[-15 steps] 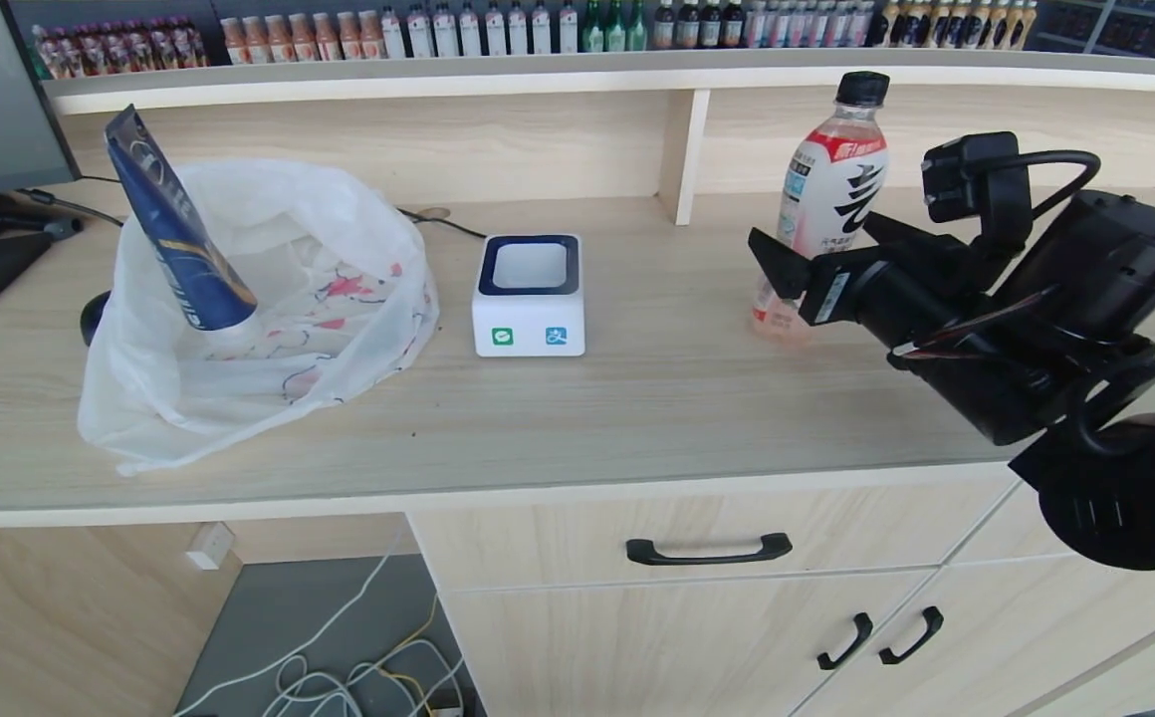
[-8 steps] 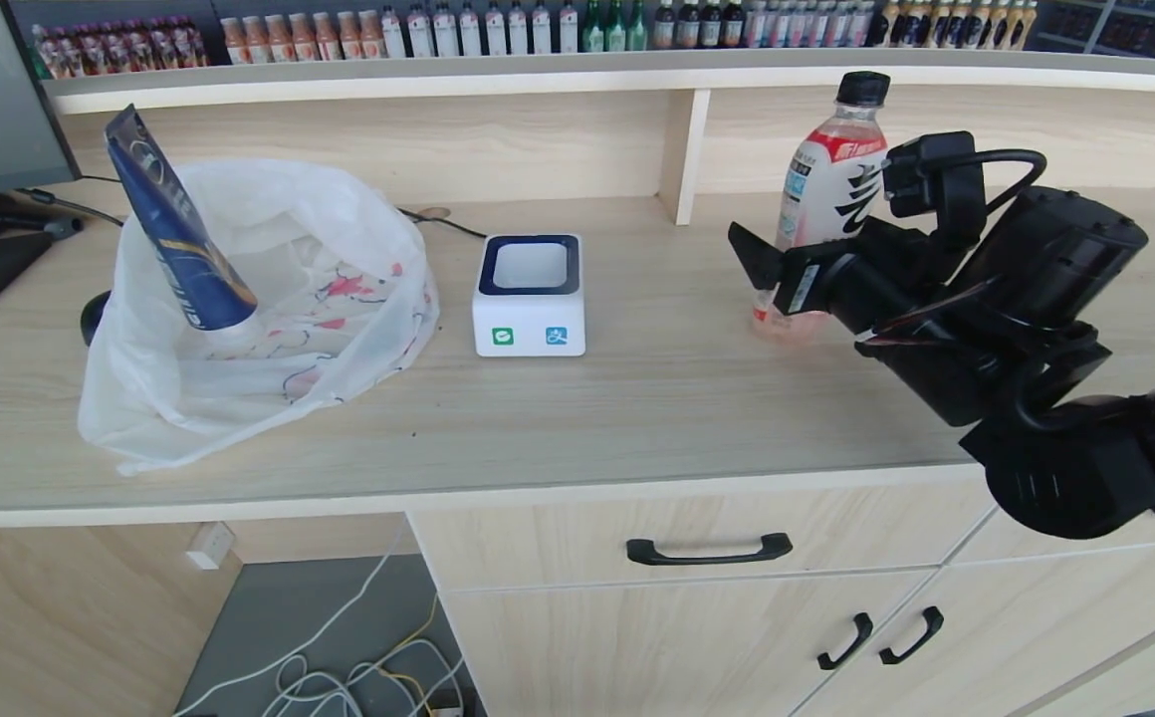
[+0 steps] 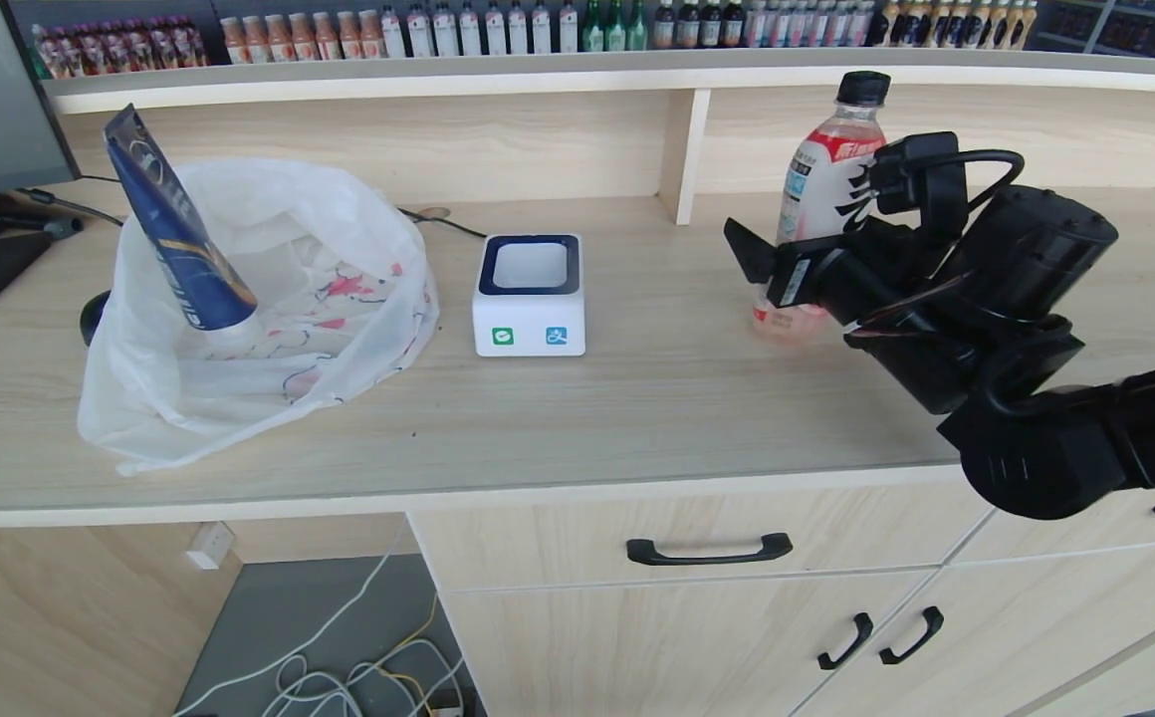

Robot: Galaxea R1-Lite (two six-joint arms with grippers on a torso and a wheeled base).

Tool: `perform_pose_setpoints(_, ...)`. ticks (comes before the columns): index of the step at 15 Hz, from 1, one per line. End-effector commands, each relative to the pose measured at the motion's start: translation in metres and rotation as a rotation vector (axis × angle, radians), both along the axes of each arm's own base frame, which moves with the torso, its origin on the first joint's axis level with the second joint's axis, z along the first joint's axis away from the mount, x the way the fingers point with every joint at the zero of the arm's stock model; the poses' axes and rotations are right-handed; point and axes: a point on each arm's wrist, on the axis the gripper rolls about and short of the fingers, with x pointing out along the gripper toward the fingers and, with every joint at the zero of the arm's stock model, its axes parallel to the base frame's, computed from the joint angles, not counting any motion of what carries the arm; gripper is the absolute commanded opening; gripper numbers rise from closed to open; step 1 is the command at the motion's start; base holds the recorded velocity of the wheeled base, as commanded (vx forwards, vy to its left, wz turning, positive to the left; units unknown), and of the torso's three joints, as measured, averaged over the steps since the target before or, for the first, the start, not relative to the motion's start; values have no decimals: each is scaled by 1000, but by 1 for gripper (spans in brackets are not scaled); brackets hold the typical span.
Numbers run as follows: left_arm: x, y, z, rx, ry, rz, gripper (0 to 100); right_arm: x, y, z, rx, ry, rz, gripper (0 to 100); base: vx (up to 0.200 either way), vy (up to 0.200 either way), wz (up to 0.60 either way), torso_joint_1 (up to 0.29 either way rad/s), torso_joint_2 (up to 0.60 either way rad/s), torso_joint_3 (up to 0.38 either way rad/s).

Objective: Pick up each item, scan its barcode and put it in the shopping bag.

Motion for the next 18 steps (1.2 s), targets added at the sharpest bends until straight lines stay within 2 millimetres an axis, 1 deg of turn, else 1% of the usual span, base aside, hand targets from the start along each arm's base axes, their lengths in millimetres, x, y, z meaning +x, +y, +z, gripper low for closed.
perform_pose_setpoints(1,0,0,0,0,0,0,100,3,1,0,0,-3,0,100,0,0,0,0,0,0)
perform_pose_setpoints(5,0,0,0,0,2,0,100,9,1,-2,0,-3,-4,100,0,0,0,0,0,0)
perform_pose_setpoints(6,0,0,0,0,2,2,100,9,1,-2,1,-6,-4,0,0,0,0,0,0,0)
perform_pose_setpoints(17,0,0,0,0,2,0,100,7,0,2,20,-8,0,0,0,0,0,0,0,0)
perform_pose_setpoints(18,0,0,0,0,2,2,100,4,-2,7,39,-17,3,0,0,0,0,0,0,0)
